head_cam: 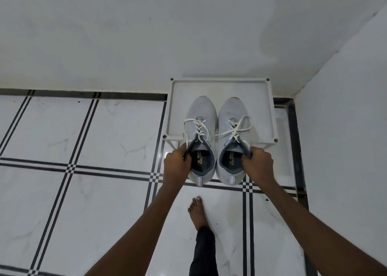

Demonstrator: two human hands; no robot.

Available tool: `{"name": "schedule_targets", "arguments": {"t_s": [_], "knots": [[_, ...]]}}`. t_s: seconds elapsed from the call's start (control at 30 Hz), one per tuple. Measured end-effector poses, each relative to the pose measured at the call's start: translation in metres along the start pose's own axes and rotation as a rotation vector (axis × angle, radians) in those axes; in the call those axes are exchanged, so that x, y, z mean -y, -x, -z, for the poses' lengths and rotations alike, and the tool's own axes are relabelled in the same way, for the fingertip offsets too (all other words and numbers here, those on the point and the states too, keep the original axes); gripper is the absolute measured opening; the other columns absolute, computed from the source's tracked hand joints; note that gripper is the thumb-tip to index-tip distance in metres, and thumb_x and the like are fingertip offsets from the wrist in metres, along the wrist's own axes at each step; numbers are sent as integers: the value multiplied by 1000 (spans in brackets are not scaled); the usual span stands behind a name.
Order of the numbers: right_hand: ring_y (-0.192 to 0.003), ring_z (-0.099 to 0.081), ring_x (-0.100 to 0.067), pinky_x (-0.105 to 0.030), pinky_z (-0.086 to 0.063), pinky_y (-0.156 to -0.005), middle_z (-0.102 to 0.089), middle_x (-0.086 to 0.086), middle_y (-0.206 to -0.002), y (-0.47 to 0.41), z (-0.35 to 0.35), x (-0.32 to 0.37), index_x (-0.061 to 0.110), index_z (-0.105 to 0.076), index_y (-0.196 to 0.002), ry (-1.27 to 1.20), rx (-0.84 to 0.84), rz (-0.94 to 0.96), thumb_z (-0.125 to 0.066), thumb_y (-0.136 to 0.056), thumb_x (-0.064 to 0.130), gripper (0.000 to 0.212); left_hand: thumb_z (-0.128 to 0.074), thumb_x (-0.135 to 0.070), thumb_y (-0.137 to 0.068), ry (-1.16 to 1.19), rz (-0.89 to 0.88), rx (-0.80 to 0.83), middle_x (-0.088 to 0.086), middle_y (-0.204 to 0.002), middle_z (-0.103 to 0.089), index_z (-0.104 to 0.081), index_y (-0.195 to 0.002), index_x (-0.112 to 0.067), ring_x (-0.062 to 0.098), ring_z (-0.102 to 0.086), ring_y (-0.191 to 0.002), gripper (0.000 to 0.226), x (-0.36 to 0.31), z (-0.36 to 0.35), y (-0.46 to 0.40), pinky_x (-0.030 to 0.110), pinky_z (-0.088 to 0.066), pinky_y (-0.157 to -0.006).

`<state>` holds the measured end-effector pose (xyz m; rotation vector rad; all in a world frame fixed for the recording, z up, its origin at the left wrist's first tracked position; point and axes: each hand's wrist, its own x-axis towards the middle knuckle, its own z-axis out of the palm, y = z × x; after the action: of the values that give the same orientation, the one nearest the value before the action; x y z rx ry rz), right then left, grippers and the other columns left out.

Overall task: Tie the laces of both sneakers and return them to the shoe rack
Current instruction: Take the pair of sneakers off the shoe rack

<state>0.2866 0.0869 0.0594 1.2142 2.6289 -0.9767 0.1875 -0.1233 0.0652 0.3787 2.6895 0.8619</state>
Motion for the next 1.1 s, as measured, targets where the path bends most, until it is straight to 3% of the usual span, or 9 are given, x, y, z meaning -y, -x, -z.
{"name": "schedule_targets", "arguments": {"t_s": [0.1,0.23,0.3,0.37,0.47,0.63,0.77,0.9,1.1], "knots": [[-71,-57,-38,-35,-41,-64,-64,-17,-74,45,-10,-25,-1,-62,-78,4,12,6,-57,-83,14,16,-52,-1,-87,8,9,-17,2,-63,-59,-66,-94,-7,8,-44,-50,17,13,-7,53,13,-34,-48],[-65,-48,-32,-32,-35,-62,-57,-12,-70,104,-28,-61,-1,-59,-78,0,50,-16,-57,-85,11,15,-52,1,-87,25,32,10,-8,-56,-46,-63,-88,-8,5,-42,-49,15,38,-23,120,15,-31,-48],[-65,-47,-30,-30,-33,-62,-55,-9,-69,122,-41,-75,3,-57,-76,0,61,-30,-58,-85,10,11,-51,-2,-86,14,67,31,-3,-59,-53,-65,-95,-9,11,-47,-52,18,55,-37,137,17,-30,-49],[-66,-47,-31,-31,-33,-63,-53,-9,-69,135,-61,-92,2,-58,-77,22,75,-60,-57,-84,8,10,-49,-5,-85,18,110,66,6,-65,-61,-66,-98,-9,25,-53,-58,21,78,-56,153,28,-33,-55],[-67,-50,-33,-32,-35,-64,-55,-12,-70,145,-113,-127,-1,-58,-77,33,103,-108,-56,-85,8,11,-49,-3,-86,28,136,103,7,-65,-63,-66,-98,-9,26,-53,-57,22,122,-95,171,30,-32,-54],[-66,-47,-28,-30,-35,-64,-57,-13,-72,127,-217,-183,-3,-61,-83,65,119,-111,-56,-87,8,13,-48,-1,-85,10,183,115,-2,-59,-52,-55,-81,-9,14,-42,-50,11,205,-182,167,18,-26,-47],[-68,-54,-31,-29,-34,-63,-58,-14,-72,97,-315,-237,-4,-61,-81,83,112,-92,-56,-85,7,13,-47,-2,-88,28,182,109,3,-69,-63,-62,-91,-8,19,-51,-57,17,282,-270,147,23,-33,-53],[-67,-50,-28,-29,-35,-65,-60,-16,-75,61,-385,-276,-3,-62,-85,133,86,-82,-55,-87,6,12,-47,-1,-87,-1,196,83,2,-68,-59,-62,-92,-7,19,-48,-57,17,336,-330,120,19,-28,-50],[-81,-64,-42,-36,-41,-69,-67,-25,-86,33,-437,-306,-4,-60,-89,142,39,-80,-56,-88,10,15,-48,0,-89,-40,149,27,-2,-68,-55,-62,-97,-7,10,-42,-50,18,392,-364,99,11,-29,-47]]}}
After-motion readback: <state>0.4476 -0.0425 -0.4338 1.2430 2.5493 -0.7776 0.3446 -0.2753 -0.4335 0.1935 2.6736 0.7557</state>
